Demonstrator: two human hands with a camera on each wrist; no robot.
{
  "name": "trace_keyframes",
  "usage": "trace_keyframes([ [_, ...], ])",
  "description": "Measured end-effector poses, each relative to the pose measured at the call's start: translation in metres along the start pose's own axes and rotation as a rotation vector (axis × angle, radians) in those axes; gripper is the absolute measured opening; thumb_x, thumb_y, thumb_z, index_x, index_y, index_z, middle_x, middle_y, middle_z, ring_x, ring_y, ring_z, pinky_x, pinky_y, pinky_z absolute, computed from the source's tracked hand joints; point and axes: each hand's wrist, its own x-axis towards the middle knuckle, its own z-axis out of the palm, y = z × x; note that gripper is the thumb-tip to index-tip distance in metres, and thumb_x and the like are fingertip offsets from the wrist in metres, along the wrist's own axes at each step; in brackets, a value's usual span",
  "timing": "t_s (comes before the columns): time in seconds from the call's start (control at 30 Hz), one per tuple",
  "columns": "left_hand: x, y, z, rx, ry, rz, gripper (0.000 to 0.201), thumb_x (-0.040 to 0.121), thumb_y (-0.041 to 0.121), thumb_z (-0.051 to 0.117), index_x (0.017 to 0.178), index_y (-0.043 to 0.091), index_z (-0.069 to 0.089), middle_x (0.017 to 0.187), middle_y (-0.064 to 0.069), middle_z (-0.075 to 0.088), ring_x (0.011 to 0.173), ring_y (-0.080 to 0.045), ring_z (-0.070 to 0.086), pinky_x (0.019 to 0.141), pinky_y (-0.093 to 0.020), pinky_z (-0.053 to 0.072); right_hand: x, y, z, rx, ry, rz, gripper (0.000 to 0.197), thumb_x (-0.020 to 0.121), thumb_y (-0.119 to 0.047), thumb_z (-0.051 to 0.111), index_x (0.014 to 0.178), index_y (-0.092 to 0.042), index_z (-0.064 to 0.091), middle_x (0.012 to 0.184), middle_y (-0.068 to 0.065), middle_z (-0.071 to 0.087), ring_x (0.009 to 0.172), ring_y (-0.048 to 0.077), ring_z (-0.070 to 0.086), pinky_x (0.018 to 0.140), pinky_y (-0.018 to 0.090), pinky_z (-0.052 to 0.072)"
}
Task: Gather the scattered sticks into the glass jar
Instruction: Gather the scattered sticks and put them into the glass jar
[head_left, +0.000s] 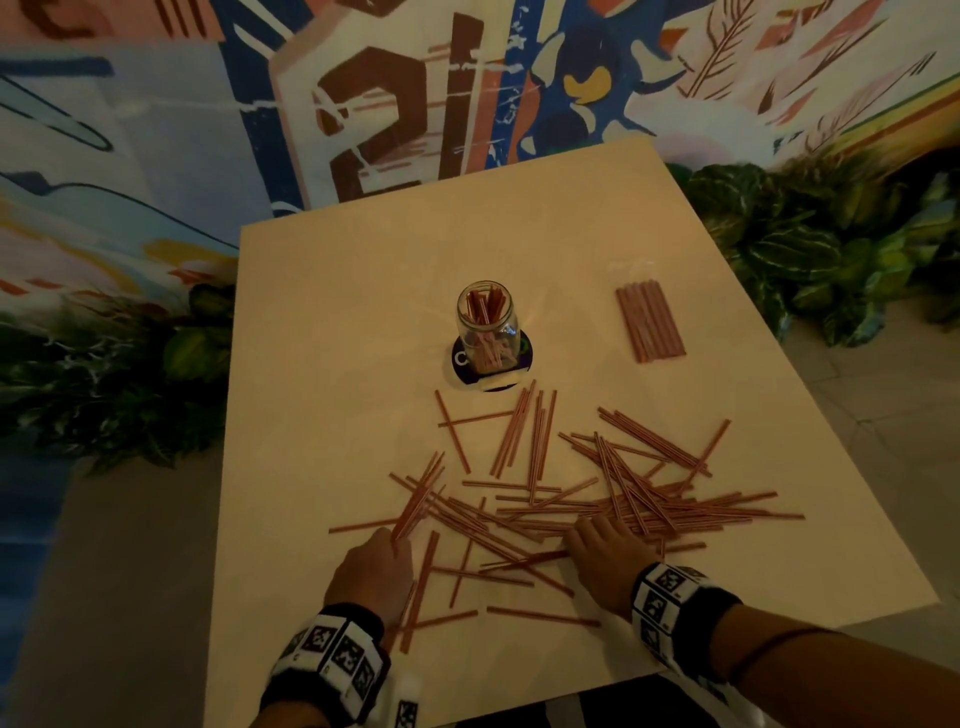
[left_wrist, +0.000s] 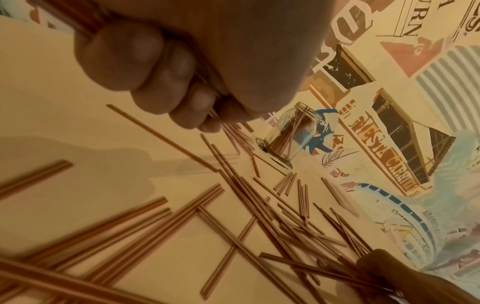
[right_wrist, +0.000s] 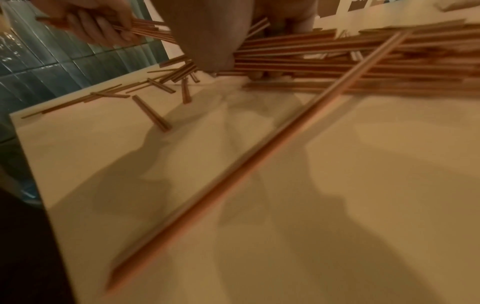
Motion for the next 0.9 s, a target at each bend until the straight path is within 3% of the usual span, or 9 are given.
trace_keyframes([
  [0.07,-0.001,0.0,-0.004,-0.034,0.021,-0.007,0.043,0.098,0.034,0.025,0.122,0.012,0.055,0.123,-0.012,0.061,0.11,-0.031,0.057,0.092,-0.033,0.044,0.001,0.002,-0.001,0.019,0.04,-0.012,0.037,0.087,-0.014,0.041,0.124,-0.006,0.043,0.121,0.016,0.053,0.107,0.035,0.05,0.097,0.044,0.04],
  [0.13,0.0,-0.001,-0.006,-0.071,0.035,-0.007,0.043,0.099,0.033,0.027,0.123,0.012,0.055,0.122,-0.013,0.062,0.109,-0.032,0.057,0.091,-0.033,0.044,0.001,0.003,-0.007,0.073,-0.021,-0.031,0.038,0.091,-0.013,0.033,0.129,-0.006,0.035,0.125,0.016,0.048,0.11,0.034,0.046,0.099,0.043,0.034],
  [0.23,0.003,-0.006,-0.009,-0.13,0.053,-0.001,0.04,0.099,0.031,0.029,0.113,0.008,0.058,0.116,-0.017,0.063,0.103,-0.034,0.058,0.086,-0.033,0.045,0.001,0.002,-0.018,0.129,-0.026,-0.071,0.036,0.092,-0.014,0.031,0.127,-0.007,0.036,0.119,0.016,0.052,0.101,0.034,0.05,0.088,0.04,0.036],
  [0.3,0.005,-0.008,-0.01,-0.183,0.066,-0.002,0.038,0.099,0.03,0.03,0.103,0.006,0.059,0.11,-0.019,0.064,0.098,-0.034,0.058,0.083,-0.034,0.044,0.0,0.001,-0.026,0.177,-0.017,-0.077,0.031,0.092,-0.02,0.032,0.12,-0.008,0.04,0.113,0.015,0.056,0.086,0.031,0.051,0.075,0.037,0.035],
  [0.37,0.006,-0.011,-0.012,-0.23,0.085,-0.002,0.035,0.098,0.028,0.03,0.091,0.007,0.057,0.101,-0.019,0.064,0.089,-0.032,0.057,0.08,-0.034,0.044,0.004,-0.003,-0.032,0.267,0.02,-0.065,0.028,0.094,-0.029,0.032,0.112,-0.011,0.043,0.108,0.013,0.06,0.077,0.025,0.047,0.07,0.033,0.036],
  [0.5,0.007,-0.019,-0.015,-0.278,0.111,-0.006,0.034,0.098,0.028,0.03,0.083,0.01,0.053,0.087,-0.014,0.059,0.079,-0.029,0.053,0.074,-0.033,0.041,0.029,-0.021,-0.048,0.35,-0.016,-0.018,0.042,0.094,-0.046,0.029,0.115,-0.012,0.043,0.115,0.011,0.06,0.099,0.032,0.058,0.084,0.04,0.046],
  [0.7,0.006,-0.03,-0.02,-0.317,0.117,-0.024,0.036,0.098,0.03,0.03,0.085,0.008,0.056,0.087,-0.015,0.061,0.084,-0.033,0.057,0.073,-0.033,0.041,0.077,-0.064,-0.061,0.412,0.028,0.073,0.054,0.088,-0.059,0.035,0.114,-0.014,0.048,0.117,0.01,0.061,0.101,0.032,0.059,0.084,0.039,0.049],
  [0.8,0.007,-0.036,-0.023,-0.328,0.126,-0.033,0.036,0.098,0.03,0.031,0.091,0.008,0.058,0.094,-0.018,0.064,0.088,-0.034,0.058,0.072,-0.033,0.04,0.087,-0.081,-0.058,0.331,0.016,0.074,0.049,0.089,-0.049,0.045,0.12,-0.012,0.044,0.124,0.013,0.055,0.109,0.034,0.055,0.091,0.042,0.045],
  [0.9,0.008,-0.041,-0.024,-0.345,0.111,-0.046,0.037,0.098,0.031,0.031,0.101,0.009,0.06,0.098,-0.017,0.066,0.088,-0.033,0.058,0.073,-0.033,0.042,0.089,-0.088,-0.055,0.28,0.035,0.074,0.041,0.094,-0.035,0.041,0.124,-0.008,0.04,0.128,0.016,0.051,0.112,0.036,0.053,0.093,0.043,0.042],
])
